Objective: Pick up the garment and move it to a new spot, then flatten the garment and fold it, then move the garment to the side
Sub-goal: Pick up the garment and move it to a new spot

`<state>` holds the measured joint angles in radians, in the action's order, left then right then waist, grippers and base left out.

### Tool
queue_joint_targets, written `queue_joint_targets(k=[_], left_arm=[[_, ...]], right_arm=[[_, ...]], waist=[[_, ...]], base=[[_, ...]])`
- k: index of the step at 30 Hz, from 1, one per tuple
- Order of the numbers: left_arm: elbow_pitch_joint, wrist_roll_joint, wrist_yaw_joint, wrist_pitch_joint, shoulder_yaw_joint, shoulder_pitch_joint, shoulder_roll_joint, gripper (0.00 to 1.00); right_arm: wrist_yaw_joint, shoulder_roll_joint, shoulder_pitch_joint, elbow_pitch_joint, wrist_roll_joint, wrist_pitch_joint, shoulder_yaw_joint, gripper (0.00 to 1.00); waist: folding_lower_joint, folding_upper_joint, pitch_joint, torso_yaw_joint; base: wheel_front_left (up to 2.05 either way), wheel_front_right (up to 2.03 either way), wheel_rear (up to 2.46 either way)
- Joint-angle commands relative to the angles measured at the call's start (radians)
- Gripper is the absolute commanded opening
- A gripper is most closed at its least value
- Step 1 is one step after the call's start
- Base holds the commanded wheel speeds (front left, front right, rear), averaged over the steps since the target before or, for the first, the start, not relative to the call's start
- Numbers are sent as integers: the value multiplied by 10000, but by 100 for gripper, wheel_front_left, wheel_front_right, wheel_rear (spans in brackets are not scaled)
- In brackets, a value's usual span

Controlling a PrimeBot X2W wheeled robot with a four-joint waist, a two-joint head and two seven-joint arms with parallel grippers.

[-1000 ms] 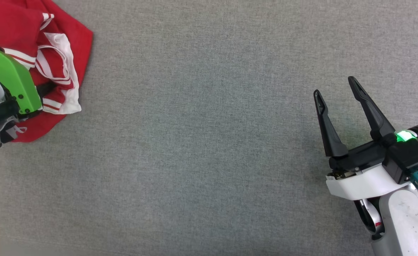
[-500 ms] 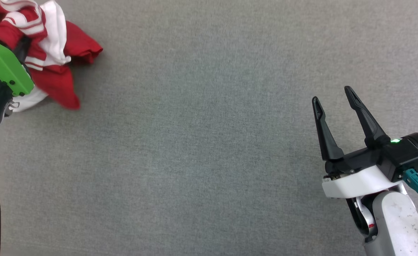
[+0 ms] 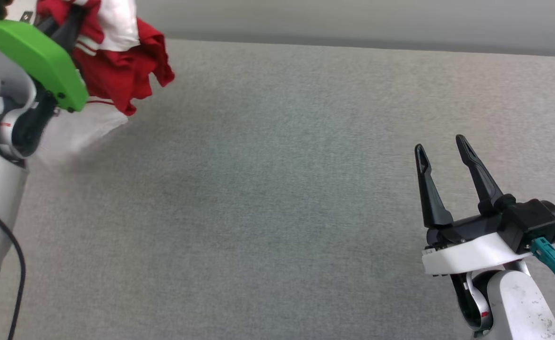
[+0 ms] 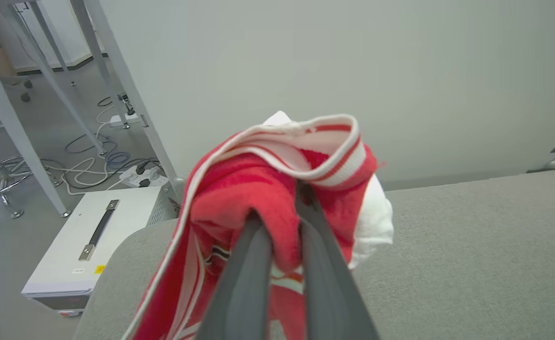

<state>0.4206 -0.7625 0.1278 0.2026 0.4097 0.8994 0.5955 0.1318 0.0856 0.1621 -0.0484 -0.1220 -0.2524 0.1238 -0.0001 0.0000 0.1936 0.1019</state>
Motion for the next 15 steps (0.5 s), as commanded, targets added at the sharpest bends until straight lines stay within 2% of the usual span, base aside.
queue_joint_targets(k=[1,9,15], left_arm=[[-238,170,27,-6,130,242,-168,0],[-1045,658,-148,-299,775,659,-1069,0],[-822,1000,-409,-1090,1281,547,-2140,0]], right_arm=[[-11,-63,-126,24,-108,-92,-44,100],[-11,-228,-189,-23,-132,-93,-238,100],[-11,-301,-259,-69,-150,-93,-376,100]], waist=[[1,0,-396,-534],[1,0,-515,-1532],[1,0,-491,-2212]], base=[[0,0,0],[0,0,0],[0,0,0]])
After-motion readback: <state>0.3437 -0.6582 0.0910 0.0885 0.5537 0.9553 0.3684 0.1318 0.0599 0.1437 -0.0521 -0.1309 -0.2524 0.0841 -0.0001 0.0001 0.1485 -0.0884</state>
